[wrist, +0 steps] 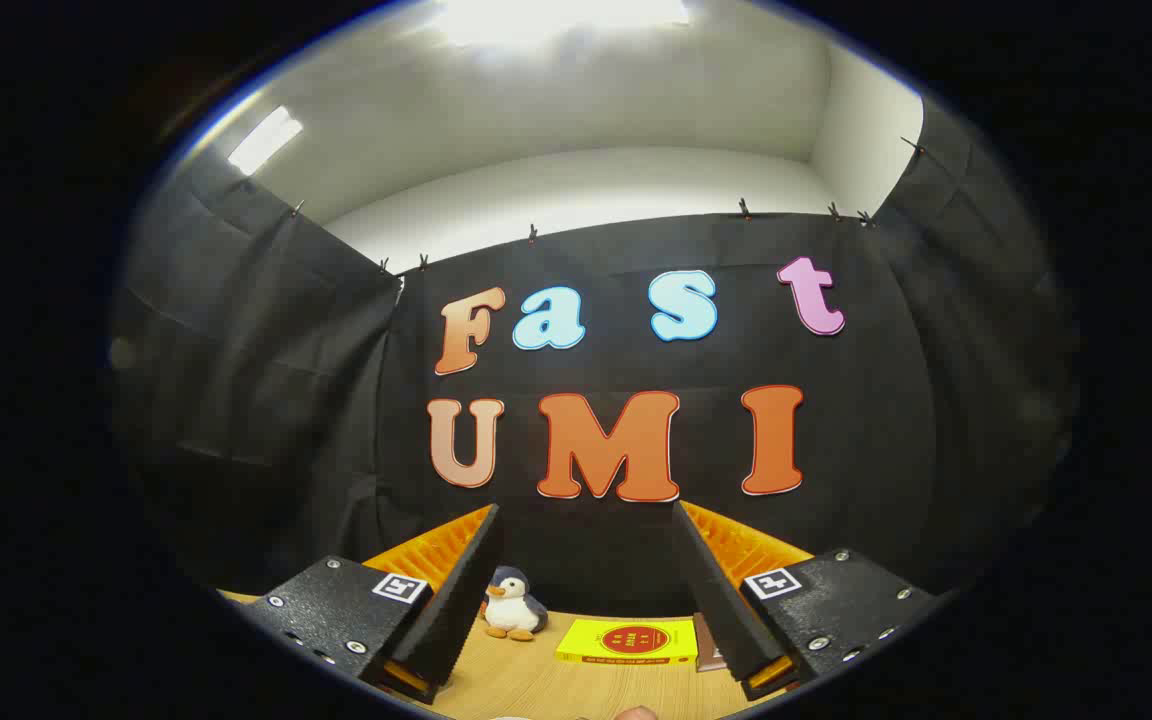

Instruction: Open the storage box then place both shoes into the box .Put the left shoe in first, then the right shoe, with the right side of both shoes facing outward in a uniform manner.

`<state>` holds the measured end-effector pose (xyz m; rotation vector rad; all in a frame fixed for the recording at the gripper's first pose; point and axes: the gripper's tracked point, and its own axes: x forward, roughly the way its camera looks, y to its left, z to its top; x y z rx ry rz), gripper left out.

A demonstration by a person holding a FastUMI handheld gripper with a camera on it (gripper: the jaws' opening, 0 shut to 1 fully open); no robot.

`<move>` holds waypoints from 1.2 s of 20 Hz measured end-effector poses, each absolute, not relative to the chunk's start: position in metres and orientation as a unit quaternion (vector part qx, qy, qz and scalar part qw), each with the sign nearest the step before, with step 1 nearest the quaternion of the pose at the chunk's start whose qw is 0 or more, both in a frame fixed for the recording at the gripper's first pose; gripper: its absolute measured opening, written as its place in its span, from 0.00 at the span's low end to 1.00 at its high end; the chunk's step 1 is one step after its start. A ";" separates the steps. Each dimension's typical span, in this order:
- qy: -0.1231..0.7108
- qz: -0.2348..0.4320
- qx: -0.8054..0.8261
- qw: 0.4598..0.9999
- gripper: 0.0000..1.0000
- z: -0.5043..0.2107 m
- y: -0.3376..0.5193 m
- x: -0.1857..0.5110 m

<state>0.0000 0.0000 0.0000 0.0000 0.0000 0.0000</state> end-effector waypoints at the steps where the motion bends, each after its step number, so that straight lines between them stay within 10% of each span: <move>1: 0.001 0.001 0.000 1.000 0.99 0.000 0.002 0.000; 24: 0.067 0.107 0.043 0.991 0.99 -0.044 0.071 -0.014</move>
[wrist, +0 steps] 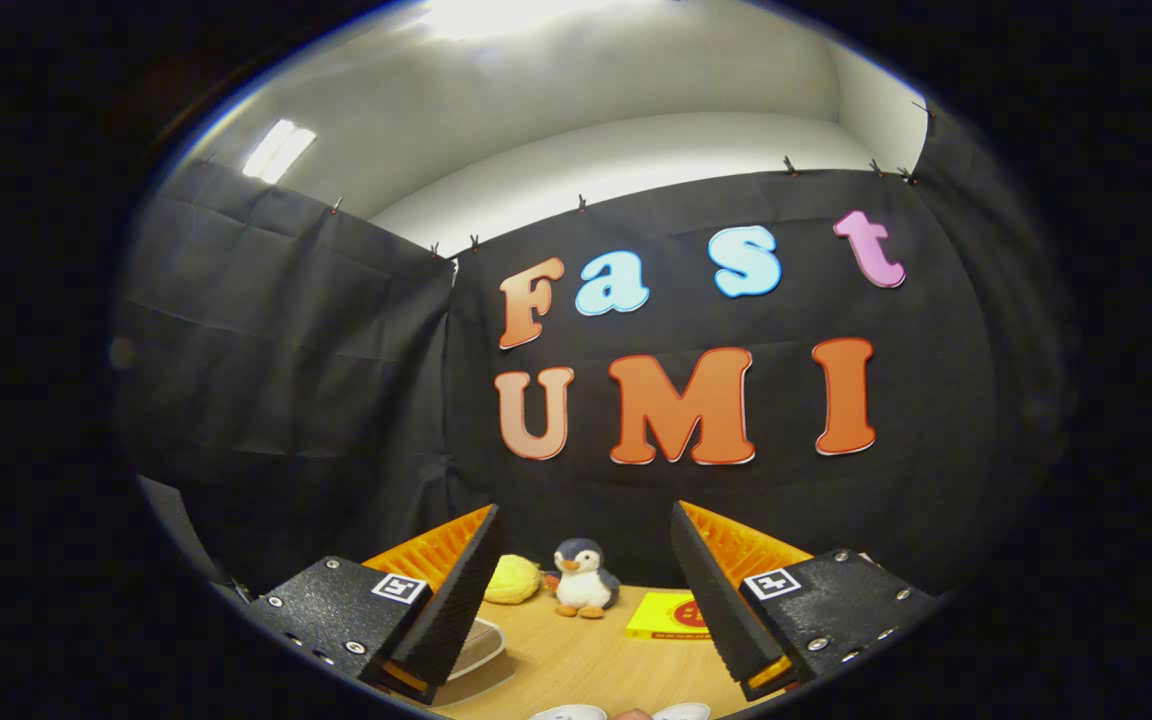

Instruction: Open the storage box then place both shoes into the box .Put the left shoe in first, then the right shoe, with the right side of both shoes facing outward in a uniform manner.

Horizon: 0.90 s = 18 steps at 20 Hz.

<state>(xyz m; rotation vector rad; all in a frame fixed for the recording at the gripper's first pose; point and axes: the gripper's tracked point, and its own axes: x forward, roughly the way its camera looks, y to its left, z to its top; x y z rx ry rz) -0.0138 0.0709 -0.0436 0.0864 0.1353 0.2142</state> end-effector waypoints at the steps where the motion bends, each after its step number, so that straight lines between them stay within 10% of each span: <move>1: 0.082 0.117 0.047 0.989 0.99 -0.054 0.079 -0.016; 18: 0.473 0.230 0.232 0.819 0.94 -0.262 0.209 -0.087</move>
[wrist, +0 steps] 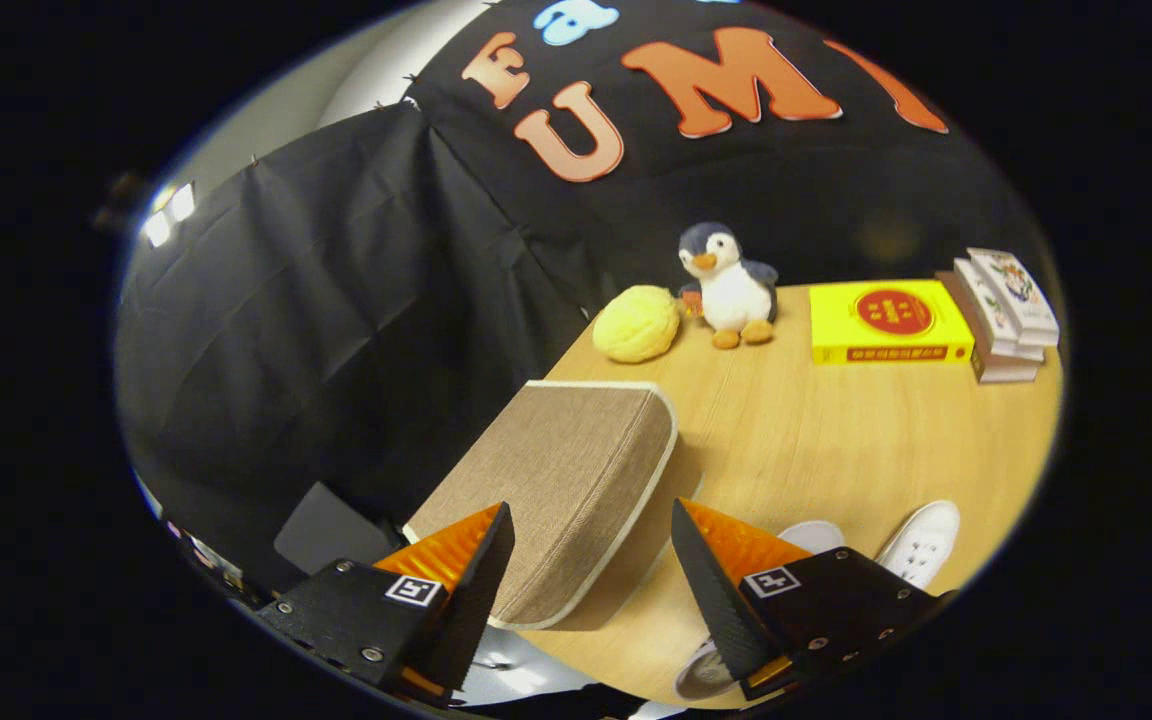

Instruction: Open the storage box then place both shoes into the box .Put the left shoe in first, then the right shoe, with the right side of both shoes facing outward in a uniform manner.

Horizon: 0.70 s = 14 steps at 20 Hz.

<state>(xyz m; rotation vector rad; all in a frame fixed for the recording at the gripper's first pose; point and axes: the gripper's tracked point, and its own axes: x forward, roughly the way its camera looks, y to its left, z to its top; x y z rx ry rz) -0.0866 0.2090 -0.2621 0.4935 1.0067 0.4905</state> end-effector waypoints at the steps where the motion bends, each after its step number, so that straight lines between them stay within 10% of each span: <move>1: 0.488 0.230 0.250 0.804 0.94 -0.267 0.211 -0.092; 14: 0.571 0.216 0.422 0.670 0.94 -0.307 0.259 -0.121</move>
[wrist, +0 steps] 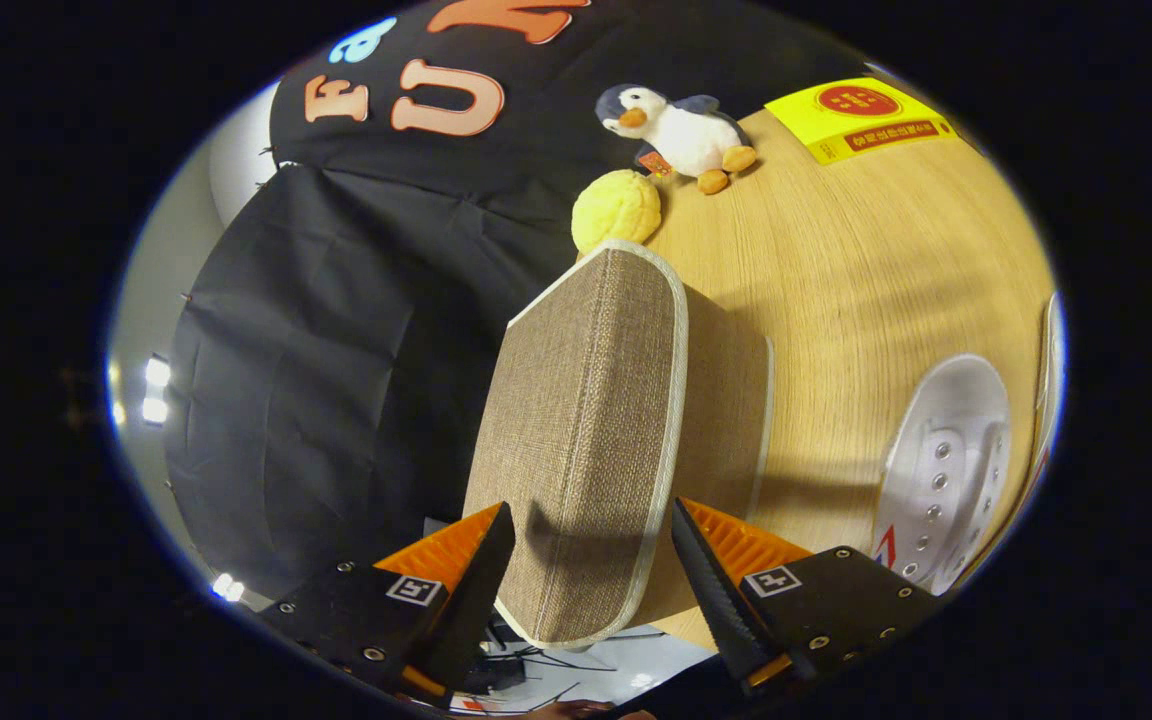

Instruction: Open the storage box then place both shoes into the box .Put the left shoe in first, then the right shoe, with the right side of both shoes facing outward in a uniform manner.

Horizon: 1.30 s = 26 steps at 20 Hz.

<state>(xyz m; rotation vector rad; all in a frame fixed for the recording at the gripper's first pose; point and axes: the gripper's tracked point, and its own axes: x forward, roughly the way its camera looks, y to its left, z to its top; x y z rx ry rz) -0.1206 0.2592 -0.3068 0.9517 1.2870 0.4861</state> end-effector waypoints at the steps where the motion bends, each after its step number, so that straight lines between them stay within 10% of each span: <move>1: 0.571 0.219 0.440 0.657 0.94 -0.303 0.262 -0.122; 13: 0.502 0.212 0.544 0.638 0.74 -0.243 0.250 -0.087; 18: 0.487 0.246 0.544 0.638 0.35 -0.207 0.282 -0.070; 26: 0.459 0.308 0.510 0.659 0.14 -0.152 0.350 -0.028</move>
